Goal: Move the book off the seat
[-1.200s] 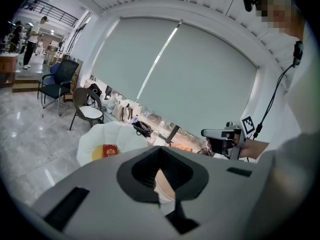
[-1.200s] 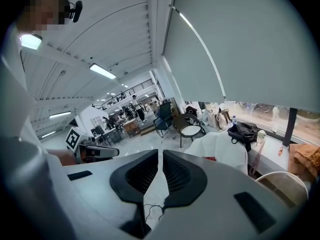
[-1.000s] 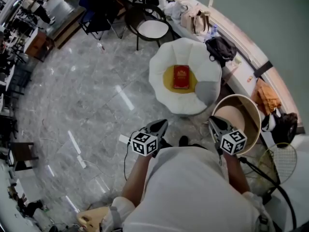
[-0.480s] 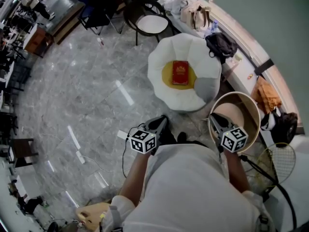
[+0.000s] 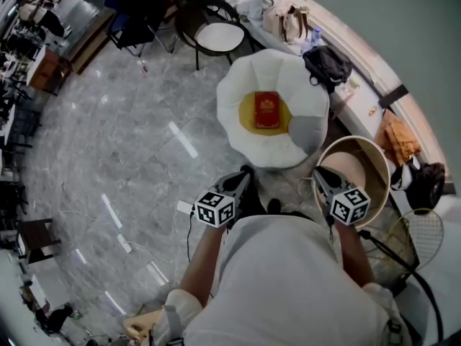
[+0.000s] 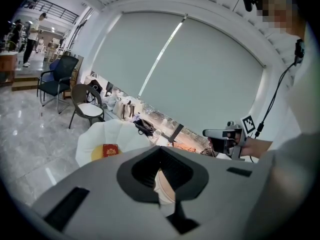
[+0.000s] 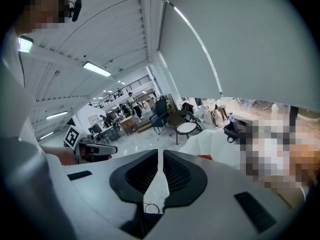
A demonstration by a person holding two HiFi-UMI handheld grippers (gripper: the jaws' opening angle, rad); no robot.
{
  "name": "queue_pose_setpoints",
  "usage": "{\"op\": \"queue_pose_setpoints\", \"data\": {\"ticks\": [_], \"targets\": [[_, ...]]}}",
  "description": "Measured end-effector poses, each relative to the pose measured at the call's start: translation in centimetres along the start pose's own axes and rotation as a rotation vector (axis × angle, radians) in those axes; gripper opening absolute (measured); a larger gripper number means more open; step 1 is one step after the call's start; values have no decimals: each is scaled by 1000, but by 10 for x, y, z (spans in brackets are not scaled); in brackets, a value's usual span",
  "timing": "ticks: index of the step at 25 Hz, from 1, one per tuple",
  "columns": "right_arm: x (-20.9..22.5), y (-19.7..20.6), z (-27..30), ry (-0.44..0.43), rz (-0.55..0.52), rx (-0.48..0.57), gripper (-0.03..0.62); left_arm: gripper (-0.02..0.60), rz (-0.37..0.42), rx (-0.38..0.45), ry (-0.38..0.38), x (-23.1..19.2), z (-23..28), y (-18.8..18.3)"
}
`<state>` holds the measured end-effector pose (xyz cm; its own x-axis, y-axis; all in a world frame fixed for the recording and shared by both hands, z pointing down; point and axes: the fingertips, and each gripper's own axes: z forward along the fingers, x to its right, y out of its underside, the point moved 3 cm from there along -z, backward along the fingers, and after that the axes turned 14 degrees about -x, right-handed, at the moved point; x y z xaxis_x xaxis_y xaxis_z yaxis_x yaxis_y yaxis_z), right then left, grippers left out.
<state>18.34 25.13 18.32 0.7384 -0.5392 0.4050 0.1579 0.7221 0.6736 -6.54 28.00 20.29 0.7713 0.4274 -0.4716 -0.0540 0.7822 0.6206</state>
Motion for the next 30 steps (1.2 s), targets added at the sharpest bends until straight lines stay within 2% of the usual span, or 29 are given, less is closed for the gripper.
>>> {"op": "queue_pose_setpoints", "data": {"ticks": [11, 18, 25, 30], "targets": [[9, -44, 58, 52, 40, -20, 54, 2, 24, -73, 66, -66, 26, -51], [13, -92, 106, 126, 85, 50, 54, 2, 40, -128, 117, -127, 42, -88], [24, -113, 151, 197, 93, -26, 54, 2, 37, -181, 170, -172, 66, -105], [31, -118, 173, 234, 83, -70, 52, 2, 24, -213, 206, -192, 81, -102]]}}
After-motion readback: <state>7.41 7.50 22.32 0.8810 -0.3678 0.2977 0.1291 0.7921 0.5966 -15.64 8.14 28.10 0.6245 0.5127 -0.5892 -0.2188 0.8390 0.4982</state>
